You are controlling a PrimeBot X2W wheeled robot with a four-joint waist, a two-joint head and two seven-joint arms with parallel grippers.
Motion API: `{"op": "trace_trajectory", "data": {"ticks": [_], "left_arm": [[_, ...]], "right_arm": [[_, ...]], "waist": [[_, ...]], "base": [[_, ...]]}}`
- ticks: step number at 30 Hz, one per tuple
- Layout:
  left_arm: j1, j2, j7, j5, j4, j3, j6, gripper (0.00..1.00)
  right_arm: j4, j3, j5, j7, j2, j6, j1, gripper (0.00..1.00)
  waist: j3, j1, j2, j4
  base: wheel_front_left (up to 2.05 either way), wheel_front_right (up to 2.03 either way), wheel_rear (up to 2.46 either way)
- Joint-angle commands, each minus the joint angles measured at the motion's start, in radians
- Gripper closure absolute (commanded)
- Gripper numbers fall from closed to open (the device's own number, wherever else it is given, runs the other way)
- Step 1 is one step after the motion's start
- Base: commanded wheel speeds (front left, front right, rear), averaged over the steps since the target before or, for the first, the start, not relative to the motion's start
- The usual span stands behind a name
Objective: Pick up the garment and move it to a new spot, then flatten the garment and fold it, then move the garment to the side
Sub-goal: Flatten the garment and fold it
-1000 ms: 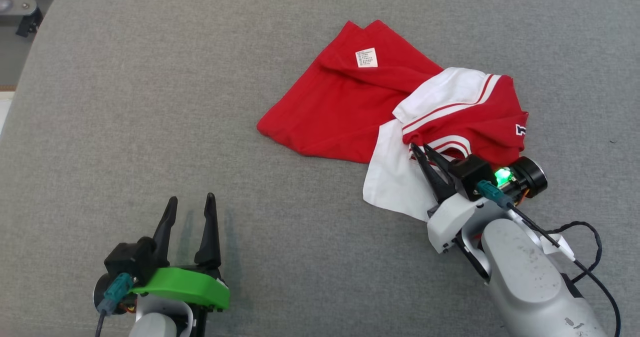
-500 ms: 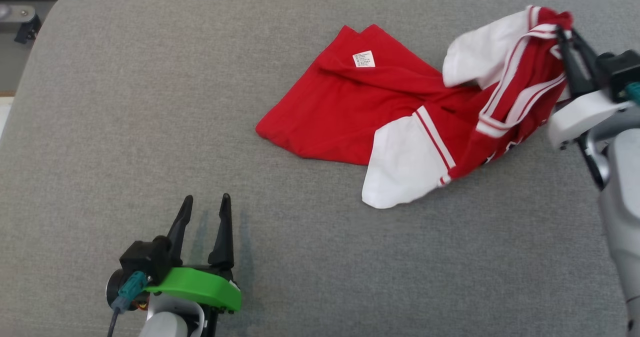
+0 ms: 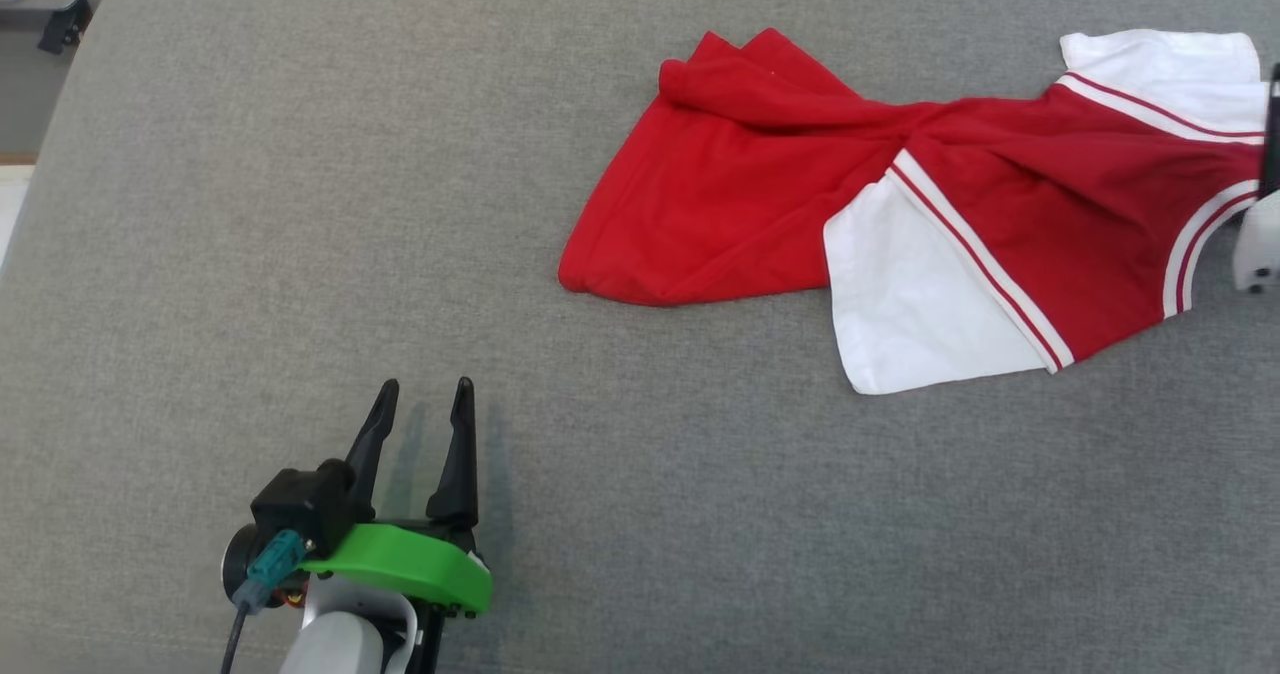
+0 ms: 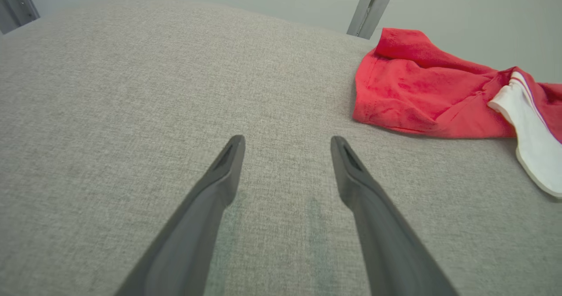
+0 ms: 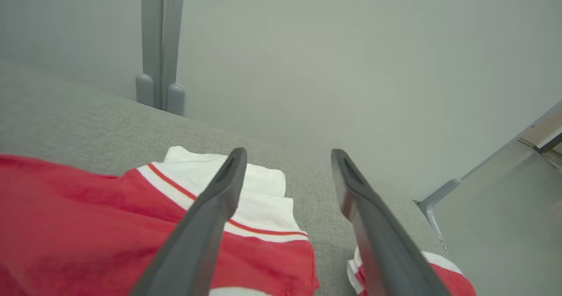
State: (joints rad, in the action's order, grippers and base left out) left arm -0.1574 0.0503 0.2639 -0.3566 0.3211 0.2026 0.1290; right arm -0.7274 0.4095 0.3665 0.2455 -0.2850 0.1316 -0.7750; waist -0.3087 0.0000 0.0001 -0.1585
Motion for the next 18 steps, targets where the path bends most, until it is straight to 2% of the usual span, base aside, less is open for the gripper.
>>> {"op": "trace_trajectory", "data": {"ticks": [1, 4, 8, 13, 18], "left_arm": [[-0.016, 0.002, 0.0, 0.008, 0.0, -0.001, 0.003, 0.0], [-0.018, 0.002, 0.0, 0.012, 0.0, -0.005, 0.003, 0.0], [-0.02, 0.002, 0.0, 0.02, 0.0, -0.009, 0.003, 0.0], [-0.017, 0.002, 0.0, 0.021, 0.008, -0.008, 0.003, 0.0], [-0.004, 0.003, 0.0, 0.02, 0.017, -0.007, 0.003, 0.0]], "right_arm": [[0.014, -0.007, 0.01, 0.011, 0.016, -0.002, 0.021, 0.0], [0.046, -0.075, -0.006, 0.019, 0.083, -0.002, 0.057, 0.0], [0.143, -0.276, -0.116, 0.02, 0.139, -0.002, 0.141, 0.0], [0.199, -0.531, -0.259, 0.02, 0.161, -0.002, 0.255, 0.0], [0.215, -0.699, -0.374, 0.02, 0.155, -0.002, 0.352, 0.0]], "waist": [[0.008, 0.0, -0.0001, 0.015], [0.016, 0.0, -0.0001, 0.03], [0.024, 0.0, -0.0001, 0.049], [0.036, 0.0, -0.0001, 0.062], [0.052, 0.0, -0.0001, 0.065]], "base": [[0.0, 0.0, 0.0], [0.0, 0.0, 0.0], [0.0, 0.0, 0.0], [0.0, 0.0, 0.0], [0.0, 0.0, 0.0]]}}
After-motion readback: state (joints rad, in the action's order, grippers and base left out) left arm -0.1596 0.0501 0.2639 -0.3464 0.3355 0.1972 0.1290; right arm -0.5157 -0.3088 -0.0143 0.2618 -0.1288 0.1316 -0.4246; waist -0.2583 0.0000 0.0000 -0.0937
